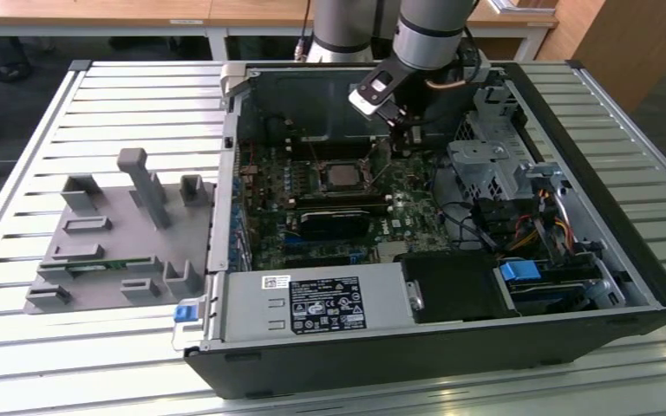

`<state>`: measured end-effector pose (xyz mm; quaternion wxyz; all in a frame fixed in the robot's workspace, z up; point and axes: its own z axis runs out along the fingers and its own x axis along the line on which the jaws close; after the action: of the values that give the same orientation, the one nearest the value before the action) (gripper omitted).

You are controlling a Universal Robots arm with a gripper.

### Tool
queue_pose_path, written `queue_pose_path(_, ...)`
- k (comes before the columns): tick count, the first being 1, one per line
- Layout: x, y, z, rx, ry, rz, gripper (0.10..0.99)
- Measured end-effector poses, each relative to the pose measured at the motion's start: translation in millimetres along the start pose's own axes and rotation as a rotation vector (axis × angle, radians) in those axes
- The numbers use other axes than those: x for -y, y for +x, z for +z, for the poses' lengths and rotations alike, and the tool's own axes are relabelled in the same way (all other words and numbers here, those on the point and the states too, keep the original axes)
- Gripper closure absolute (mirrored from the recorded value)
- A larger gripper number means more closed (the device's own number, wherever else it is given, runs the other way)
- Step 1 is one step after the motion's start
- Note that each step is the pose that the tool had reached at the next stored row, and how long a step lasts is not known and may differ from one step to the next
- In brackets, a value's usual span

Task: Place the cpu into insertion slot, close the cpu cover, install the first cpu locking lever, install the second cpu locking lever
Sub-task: 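Close the cpu cover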

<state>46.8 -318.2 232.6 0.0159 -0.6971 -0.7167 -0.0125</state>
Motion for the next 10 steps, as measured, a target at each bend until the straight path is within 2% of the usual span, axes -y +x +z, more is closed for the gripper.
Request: queue_pose_path(10, 8.6, 0.2, 0.1, -0.0001, 0.0, 0.0, 0.98)
